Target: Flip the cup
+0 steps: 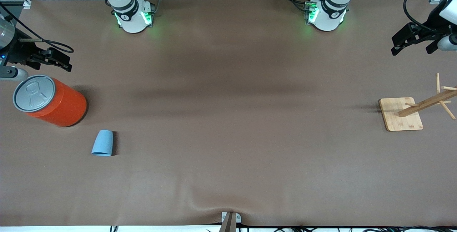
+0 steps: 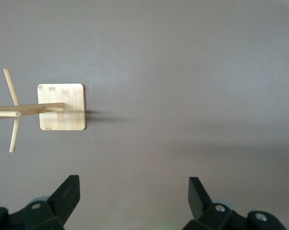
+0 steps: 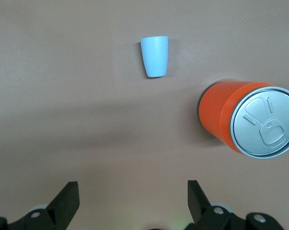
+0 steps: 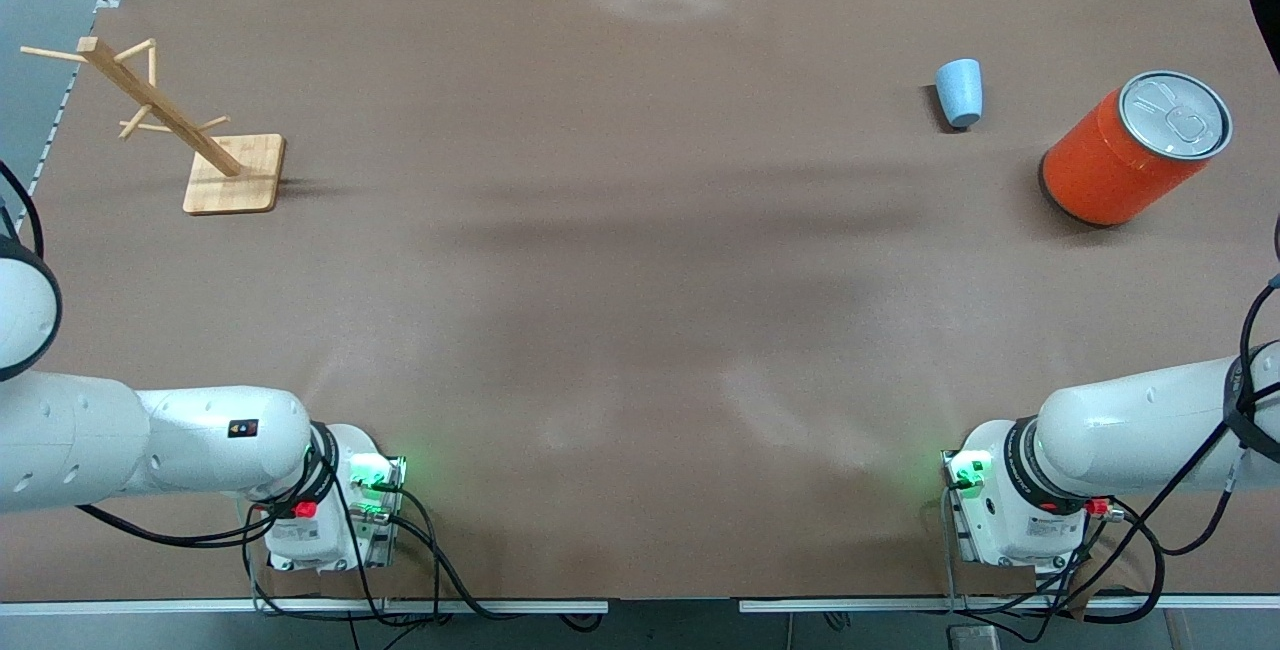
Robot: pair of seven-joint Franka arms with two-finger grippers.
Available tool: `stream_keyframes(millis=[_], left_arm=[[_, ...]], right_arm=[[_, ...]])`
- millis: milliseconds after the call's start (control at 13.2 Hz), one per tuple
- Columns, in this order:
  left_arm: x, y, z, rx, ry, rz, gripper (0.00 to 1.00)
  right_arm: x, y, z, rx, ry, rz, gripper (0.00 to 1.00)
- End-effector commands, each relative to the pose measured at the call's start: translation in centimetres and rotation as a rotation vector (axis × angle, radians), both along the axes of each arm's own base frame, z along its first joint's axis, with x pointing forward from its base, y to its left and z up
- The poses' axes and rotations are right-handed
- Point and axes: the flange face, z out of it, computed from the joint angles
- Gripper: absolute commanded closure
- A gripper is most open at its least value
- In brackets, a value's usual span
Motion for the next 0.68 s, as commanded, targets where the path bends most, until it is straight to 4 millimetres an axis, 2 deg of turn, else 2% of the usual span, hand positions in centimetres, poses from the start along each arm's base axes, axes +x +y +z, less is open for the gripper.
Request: stream_keyframes(millis=[0,608], left_arm=[[-0.19,0.03,0.43,0.006,0.014,-0.003,0.00],[0.06,0.24,0.18,0.009,0.020,-0.006,0.00]], right_arm=[[0.29,0.22,0.41,0.010,-0.003,-0.010,0.00],[0.79,0.10,-0.39,0.009,0.008,-0.005,0.00]])
